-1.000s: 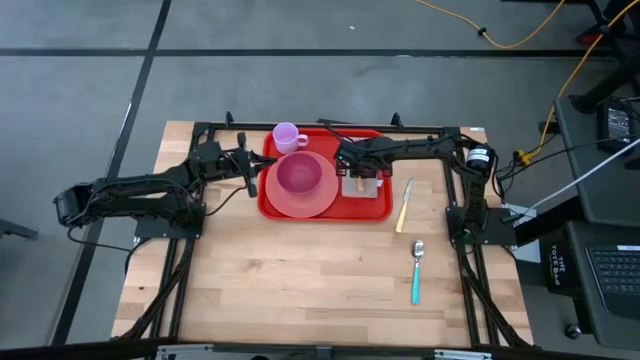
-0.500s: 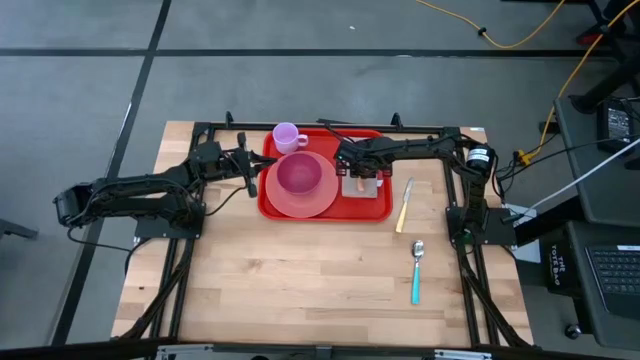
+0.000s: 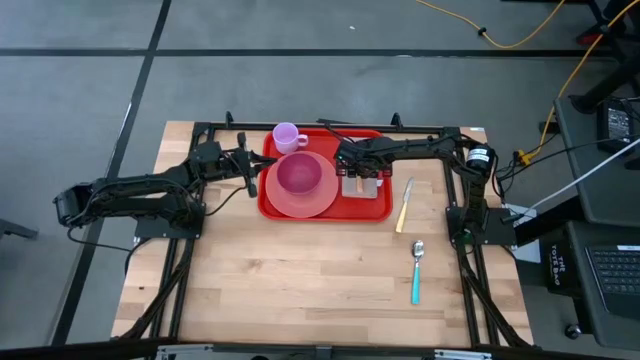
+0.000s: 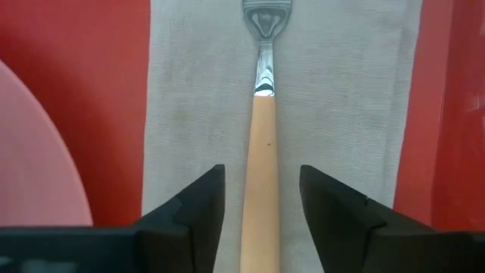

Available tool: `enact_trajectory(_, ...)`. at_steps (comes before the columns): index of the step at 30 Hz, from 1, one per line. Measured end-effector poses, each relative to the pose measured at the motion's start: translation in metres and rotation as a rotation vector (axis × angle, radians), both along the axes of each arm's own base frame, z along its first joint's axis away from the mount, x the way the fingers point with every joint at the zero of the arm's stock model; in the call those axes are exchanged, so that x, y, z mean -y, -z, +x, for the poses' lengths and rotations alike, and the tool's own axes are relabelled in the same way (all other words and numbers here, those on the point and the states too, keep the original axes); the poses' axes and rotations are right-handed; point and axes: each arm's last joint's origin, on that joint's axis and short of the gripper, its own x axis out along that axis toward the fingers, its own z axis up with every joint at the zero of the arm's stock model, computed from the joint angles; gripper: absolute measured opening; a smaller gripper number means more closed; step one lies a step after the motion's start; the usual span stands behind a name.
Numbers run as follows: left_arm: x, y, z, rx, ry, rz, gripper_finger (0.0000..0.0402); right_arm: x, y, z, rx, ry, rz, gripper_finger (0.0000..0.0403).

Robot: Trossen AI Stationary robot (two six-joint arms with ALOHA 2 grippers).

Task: Set up tray
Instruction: Put the blue spoon on the left of the orange fork on the red serving tray

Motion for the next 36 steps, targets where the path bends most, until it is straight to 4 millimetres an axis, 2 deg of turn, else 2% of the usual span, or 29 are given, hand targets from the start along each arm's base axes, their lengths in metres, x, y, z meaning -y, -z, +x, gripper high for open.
enact_trajectory(5,0.000,0.000,0.000,0.000,0.000,0.000,0.0004,-0.001,-0.001,0.000,-0.013,-0.068,0.006,0.0176)
enact_trajectory(9,0.000,0.000,0.000,0.001,0.000,0.000,0.0002,0.000,-0.009,0.001,-0.038,-0.104,0.013,0.0176)
enact_trajectory(14,0.000,0.000,0.000,0.000,0.000,0.000,0.0006,0.000,-0.033,0.006,-0.098,-0.188,0.024,0.0176)
enact_trajectory(18,0.000,0.000,0.000,0.000,-0.002,0.001,0.0004,-0.010,-0.057,0.010,-0.194,-0.265,-0.015,0.0176)
enact_trajectory(24,0.000,0.000,0.000,0.000,-0.003,0.001,0.0004,-0.046,-0.091,0.008,-0.257,-0.416,-0.132,0.0176)
enact_trajectory(27,0.000,0.000,0.000,0.000,-0.003,0.001,0.0006,-0.071,-0.097,0.003,-0.261,-0.475,-0.191,0.0176)
enact_trajectory(31,0.000,0.000,0.000,0.000,-0.003,0.000,0.0003,-0.106,-0.076,-0.016,-0.257,-0.491,-0.236,0.0176)
enact_trajectory(36,0.000,0.000,0.000,0.000,-0.002,-0.001,0.0002,-0.150,-0.055,-0.045,-0.119,-0.485,-0.237,0.0176)
